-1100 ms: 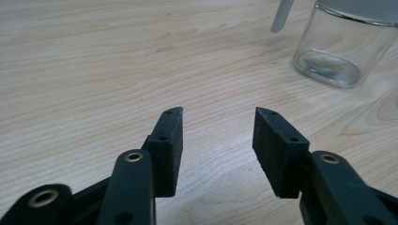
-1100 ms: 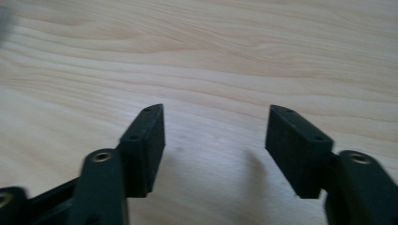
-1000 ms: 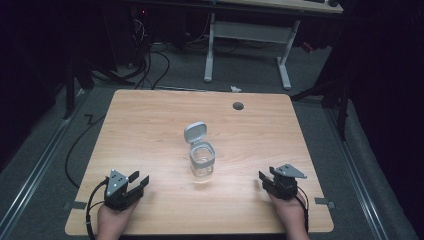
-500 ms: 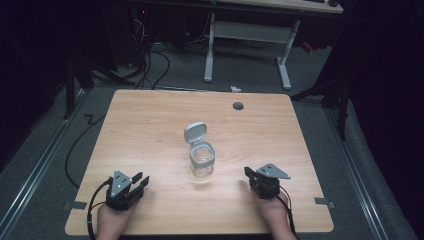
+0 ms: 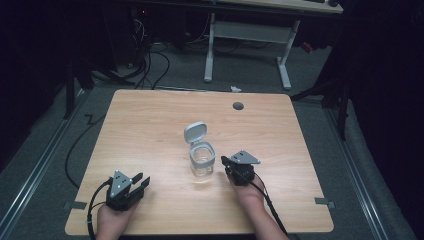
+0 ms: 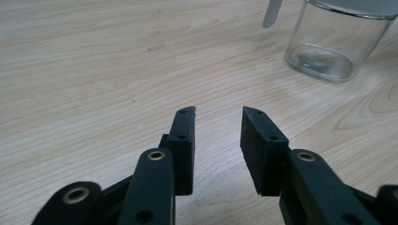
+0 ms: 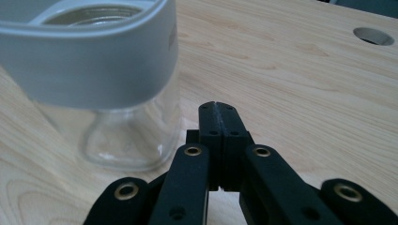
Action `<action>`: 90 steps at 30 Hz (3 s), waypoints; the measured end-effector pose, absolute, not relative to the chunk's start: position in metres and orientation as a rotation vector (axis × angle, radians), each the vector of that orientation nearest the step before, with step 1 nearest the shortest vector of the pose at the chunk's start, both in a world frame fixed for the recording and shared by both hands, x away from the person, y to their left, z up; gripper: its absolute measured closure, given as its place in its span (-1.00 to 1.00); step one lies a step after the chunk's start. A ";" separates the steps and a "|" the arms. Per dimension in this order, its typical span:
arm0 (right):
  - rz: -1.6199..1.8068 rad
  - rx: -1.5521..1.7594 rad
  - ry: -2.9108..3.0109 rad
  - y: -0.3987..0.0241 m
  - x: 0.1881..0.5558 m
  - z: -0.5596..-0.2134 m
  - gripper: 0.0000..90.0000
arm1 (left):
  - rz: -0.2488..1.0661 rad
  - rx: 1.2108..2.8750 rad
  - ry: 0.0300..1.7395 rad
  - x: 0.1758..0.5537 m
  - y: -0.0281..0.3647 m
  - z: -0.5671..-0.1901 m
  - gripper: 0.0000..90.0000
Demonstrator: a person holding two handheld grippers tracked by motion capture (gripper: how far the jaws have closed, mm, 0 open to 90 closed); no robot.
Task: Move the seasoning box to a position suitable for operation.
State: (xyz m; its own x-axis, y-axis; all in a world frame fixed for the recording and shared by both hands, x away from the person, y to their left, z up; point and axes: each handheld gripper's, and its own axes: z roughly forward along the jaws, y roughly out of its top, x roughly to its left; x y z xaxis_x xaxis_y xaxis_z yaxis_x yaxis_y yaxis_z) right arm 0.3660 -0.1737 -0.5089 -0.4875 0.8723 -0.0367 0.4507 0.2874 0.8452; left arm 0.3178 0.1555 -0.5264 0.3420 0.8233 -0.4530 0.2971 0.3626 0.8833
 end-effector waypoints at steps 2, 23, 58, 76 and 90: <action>1.116 1.184 2.057 -0.171 0.370 -0.510 1.00 | 0.476 1.199 1.226 0.318 0.156 -0.527 0.47; 1.206 1.114 2.132 -0.145 0.350 -0.514 1.00 | 0.473 1.210 1.211 0.316 0.153 -0.526 0.48; 1.194 1.188 2.073 -0.176 0.333 -0.516 0.94 | 0.389 1.273 1.124 0.306 0.102 -0.525 0.48; 1.273 1.114 2.058 -0.184 0.343 -0.493 1.00 | 0.303 1.274 1.112 0.319 0.020 -0.525 1.00; 1.270 1.156 2.019 -0.163 0.404 -0.467 1.00 | 0.273 1.214 1.131 0.323 0.019 -0.531 1.00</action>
State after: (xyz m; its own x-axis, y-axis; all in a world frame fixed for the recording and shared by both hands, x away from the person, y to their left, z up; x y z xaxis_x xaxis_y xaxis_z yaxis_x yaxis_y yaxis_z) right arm 0.4042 -0.1625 -0.4670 -0.5236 0.8513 0.0341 0.3996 0.2101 0.8923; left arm 0.3232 0.0190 -0.5306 0.4681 0.7008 -0.5383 0.3783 0.3915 0.8388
